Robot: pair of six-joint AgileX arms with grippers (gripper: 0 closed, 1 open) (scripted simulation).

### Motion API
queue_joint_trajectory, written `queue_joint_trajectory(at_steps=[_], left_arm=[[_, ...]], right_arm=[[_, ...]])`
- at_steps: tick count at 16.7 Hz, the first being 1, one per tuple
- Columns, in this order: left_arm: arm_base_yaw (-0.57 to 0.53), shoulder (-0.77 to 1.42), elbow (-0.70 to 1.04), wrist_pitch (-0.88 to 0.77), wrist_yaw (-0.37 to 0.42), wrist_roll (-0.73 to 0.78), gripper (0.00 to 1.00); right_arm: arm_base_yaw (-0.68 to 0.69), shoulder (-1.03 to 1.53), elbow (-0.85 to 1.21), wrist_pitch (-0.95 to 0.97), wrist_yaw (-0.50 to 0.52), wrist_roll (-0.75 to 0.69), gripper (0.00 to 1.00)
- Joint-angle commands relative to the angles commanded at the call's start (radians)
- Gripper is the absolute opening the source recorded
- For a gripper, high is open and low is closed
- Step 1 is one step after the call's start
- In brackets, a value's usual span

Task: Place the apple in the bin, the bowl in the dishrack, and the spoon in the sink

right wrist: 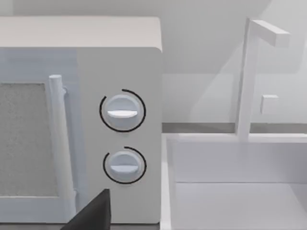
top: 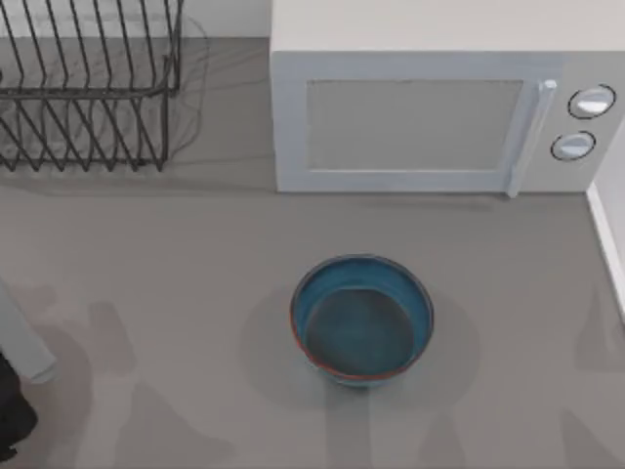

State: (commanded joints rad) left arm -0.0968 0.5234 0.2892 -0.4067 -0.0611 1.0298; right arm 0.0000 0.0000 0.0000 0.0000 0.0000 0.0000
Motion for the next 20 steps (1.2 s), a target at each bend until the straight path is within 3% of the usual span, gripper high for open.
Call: queue_joint_trajectory(at_steps=[5, 9, 13, 20], left_arm=[[0.04, -0.278, -0.173, 0.213, 0.045, -0.594, 1.0], [0.075, -0.441, -0.254, 0.341, 0.059, -0.892, 1.0], [0.096, -0.519, -0.287, 0.403, 0.061, -1.023, 1.0], [0.087, -0.511, -0.277, 0.398, 0.061, -1.029, 1.0]], right_arm=[[0.0, 0.0, 0.0, 0.0, 0.0, 0.0, 1.0], [0.0, 0.0, 0.0, 0.0, 0.0, 0.0, 1.0], [0.0, 0.0, 0.0, 0.0, 0.0, 0.0, 1.0], [0.0, 0.0, 0.0, 0.0, 0.0, 0.0, 1.0]])
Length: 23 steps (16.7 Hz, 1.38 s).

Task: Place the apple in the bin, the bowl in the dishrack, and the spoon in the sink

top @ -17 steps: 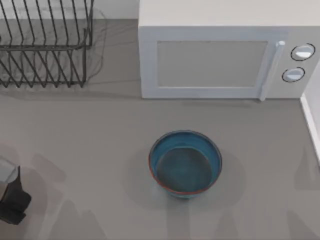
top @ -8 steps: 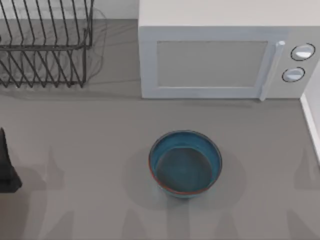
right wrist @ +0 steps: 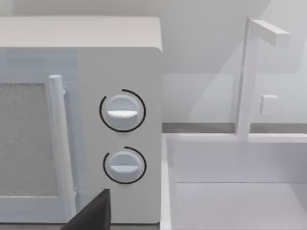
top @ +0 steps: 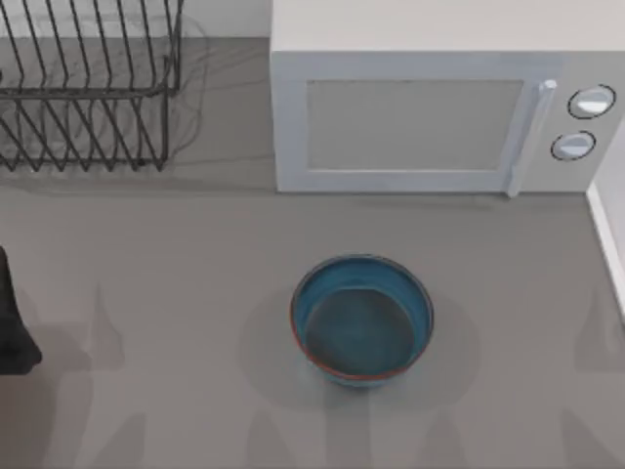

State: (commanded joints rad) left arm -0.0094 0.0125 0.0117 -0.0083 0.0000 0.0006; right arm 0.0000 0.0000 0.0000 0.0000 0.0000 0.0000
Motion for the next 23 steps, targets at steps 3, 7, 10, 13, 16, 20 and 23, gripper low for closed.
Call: queue_joint_trajectory(at_steps=[3, 7, 10, 13, 16, 20, 23], left_arm=[[-0.058, 0.088, 0.08, -0.063, 0.002, -0.009, 1.0], [-0.2, 0.354, 0.303, -0.232, 0.003, -0.042, 1.0], [-0.333, 0.662, 0.537, -0.406, 0.002, -0.089, 1.0], [-0.472, 1.036, 0.812, -0.603, 0.002, -0.159, 1.0], [-0.604, 1.406, 1.108, -0.809, 0.004, -0.248, 1.0], [-0.749, 1.806, 1.504, -1.072, 0.009, -0.391, 1.0], [-0.828, 2.039, 1.788, -1.242, 0.012, -0.511, 1.0]], right_arm=[[0.0, 0.0, 0.0, 0.0, 0.0, 0.0, 1.0], [0.0, 0.0, 0.0, 0.0, 0.0, 0.0, 1.0], [0.0, 0.0, 0.0, 0.0, 0.0, 0.0, 1.0], [0.0, 0.0, 0.0, 0.0, 0.0, 0.0, 1.0], [0.0, 0.0, 0.0, 0.0, 0.0, 0.0, 1.0], [0.0, 0.0, 0.0, 0.0, 0.0, 0.0, 1.0], [0.0, 0.0, 0.0, 0.0, 0.0, 0.0, 1.0]])
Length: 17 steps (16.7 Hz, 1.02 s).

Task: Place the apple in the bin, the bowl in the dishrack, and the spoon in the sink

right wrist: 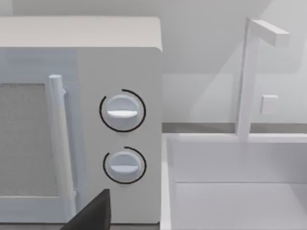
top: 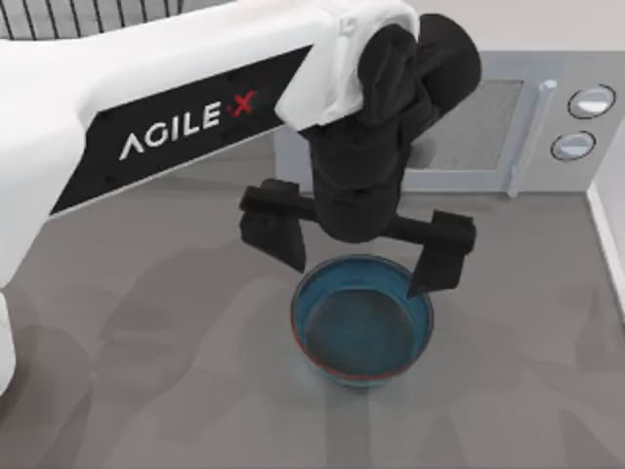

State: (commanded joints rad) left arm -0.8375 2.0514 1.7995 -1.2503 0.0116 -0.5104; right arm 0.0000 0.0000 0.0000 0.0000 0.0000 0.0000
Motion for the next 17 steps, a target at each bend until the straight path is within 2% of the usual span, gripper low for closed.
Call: queue_joint_trajectory(at_steps=[5, 9, 12, 17], left_arm=[[-0.073, 0.293, 0.419, -0.215, 0.0, -0.198, 1.0], [-0.093, 0.414, 0.658, -0.323, -0.003, -0.328, 1.0], [-0.095, 0.456, 0.747, -0.361, -0.005, -0.382, 1.0], [-0.095, 0.46, 0.758, -0.366, -0.005, -0.39, 1.0]], right_arm=[[0.0, 0.0, 0.0, 0.0, 0.0, 0.0, 1.0], [0.0, 0.0, 0.0, 0.0, 0.0, 0.0, 1.0], [0.0, 0.0, 0.0, 0.0, 0.0, 0.0, 1.0], [0.0, 0.0, 0.0, 0.0, 0.0, 0.0, 1.0]])
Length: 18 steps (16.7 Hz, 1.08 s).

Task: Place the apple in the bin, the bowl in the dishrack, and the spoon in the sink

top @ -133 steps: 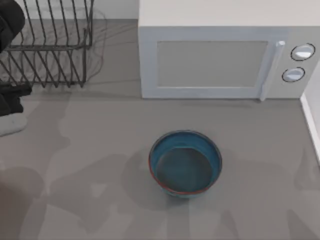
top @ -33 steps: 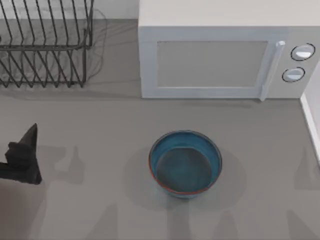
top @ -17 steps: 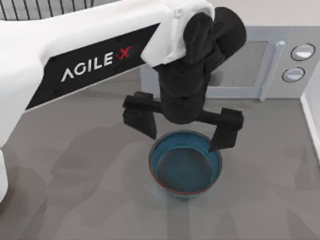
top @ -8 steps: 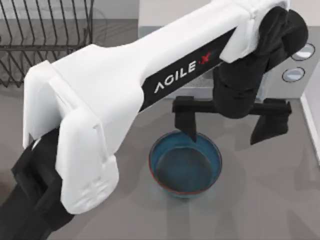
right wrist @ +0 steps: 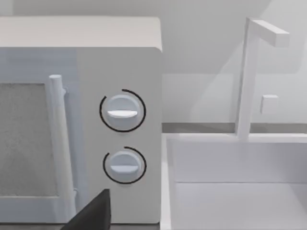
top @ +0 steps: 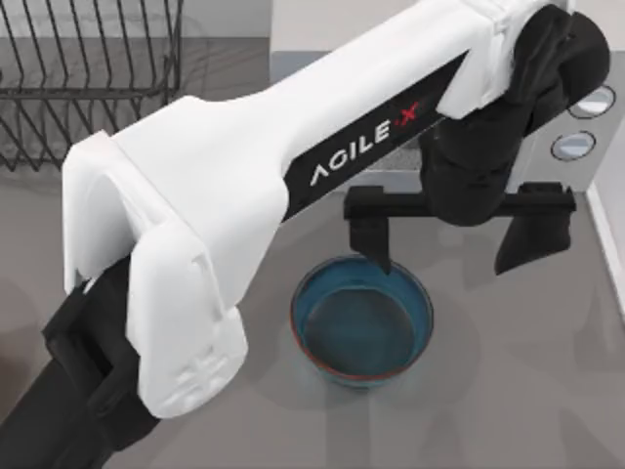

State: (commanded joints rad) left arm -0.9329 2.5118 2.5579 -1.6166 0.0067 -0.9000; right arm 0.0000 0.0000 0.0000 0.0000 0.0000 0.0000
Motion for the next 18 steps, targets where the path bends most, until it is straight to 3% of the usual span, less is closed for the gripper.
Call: queue_joint_trajectory(at_steps=[5, 13, 18], left_arm=[[0.004, -0.011, -0.076, 0.073, 0.0, 0.004, 1.0], [0.003, -0.044, -0.457, 0.412, -0.001, 0.002, 1.0], [0.002, -0.046, -0.483, 0.437, -0.001, 0.002, 1.0]], right_arm=[[0.0, 0.0, 0.0, 0.0, 0.0, 0.0, 1.0], [0.0, 0.0, 0.0, 0.0, 0.0, 0.0, 1.0], [0.0, 0.0, 0.0, 0.0, 0.0, 0.0, 1.0]])
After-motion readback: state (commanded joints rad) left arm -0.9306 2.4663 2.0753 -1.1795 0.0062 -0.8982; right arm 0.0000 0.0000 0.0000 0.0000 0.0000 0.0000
